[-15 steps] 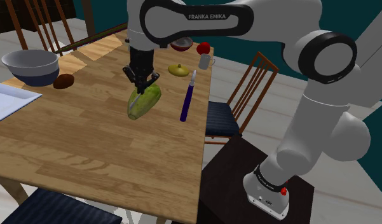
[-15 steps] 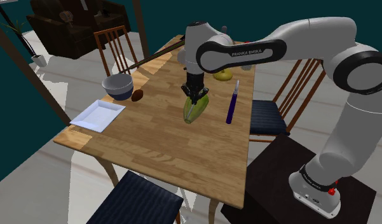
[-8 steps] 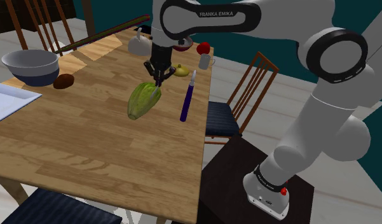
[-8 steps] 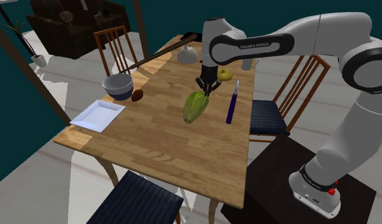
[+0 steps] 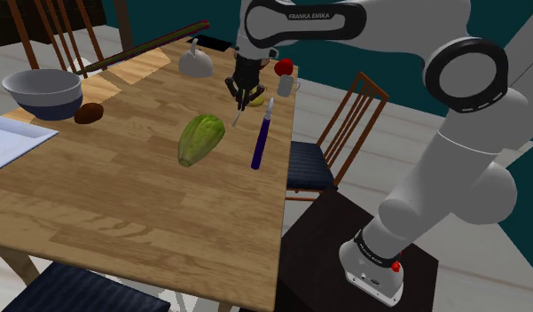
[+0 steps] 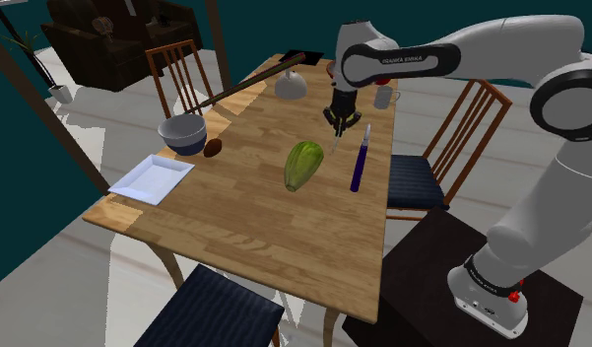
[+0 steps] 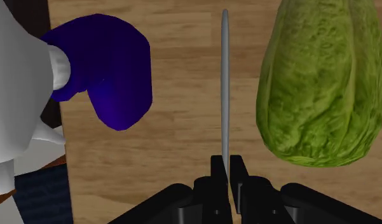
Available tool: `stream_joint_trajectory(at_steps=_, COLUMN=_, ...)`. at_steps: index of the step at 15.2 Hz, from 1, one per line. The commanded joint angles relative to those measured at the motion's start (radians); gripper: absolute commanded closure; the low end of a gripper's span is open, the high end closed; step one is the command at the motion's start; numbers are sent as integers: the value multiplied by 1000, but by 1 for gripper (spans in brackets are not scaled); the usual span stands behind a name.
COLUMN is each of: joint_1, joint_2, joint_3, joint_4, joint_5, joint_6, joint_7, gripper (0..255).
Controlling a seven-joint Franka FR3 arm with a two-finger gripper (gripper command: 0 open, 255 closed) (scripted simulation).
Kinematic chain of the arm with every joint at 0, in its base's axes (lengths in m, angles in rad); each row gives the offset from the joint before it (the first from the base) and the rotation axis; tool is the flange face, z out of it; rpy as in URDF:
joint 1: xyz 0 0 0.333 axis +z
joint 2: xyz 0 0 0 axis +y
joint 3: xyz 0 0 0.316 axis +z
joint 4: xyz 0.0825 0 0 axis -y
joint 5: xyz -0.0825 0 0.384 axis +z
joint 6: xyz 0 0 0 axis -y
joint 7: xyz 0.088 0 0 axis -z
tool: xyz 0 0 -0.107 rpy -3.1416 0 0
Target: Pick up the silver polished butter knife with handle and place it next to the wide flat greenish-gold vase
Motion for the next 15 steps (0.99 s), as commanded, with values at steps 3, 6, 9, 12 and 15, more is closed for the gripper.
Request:
stream_joint_trajectory(at_steps=3, joint_1=-52, joint_2=3, joint_3=-39, joint_4=6, joint_5=2, joint_6=-6, joint_7=-93, gripper=255)
stream_joint_trajectory(at_steps=6, joint_1=-88, joint_2=18, joint_3=-66, joint_4=28, joint_5=-3, joint_6=-14, joint_7=-156, gripper=255)
stream_joint_trajectory(at_steps=9, joint_1=-122, joint_2=42, joint_3=-93, joint_4=61, joint_5=-9, joint_6=-25, joint_7=-216, gripper=255)
stream_joint_trajectory(at_steps=12, joint_1=-155, joint_2=75, joint_3=-119, joint_4=105, joint_5=-18, joint_6=-40, joint_7=-274, gripper=255)
stream_joint_trajectory(at_steps=15, joint_1=-186, joint_2=116, joint_3=-142, joint_4=163, joint_5=-27, joint_6=-59, joint_7=-330, gripper=255)
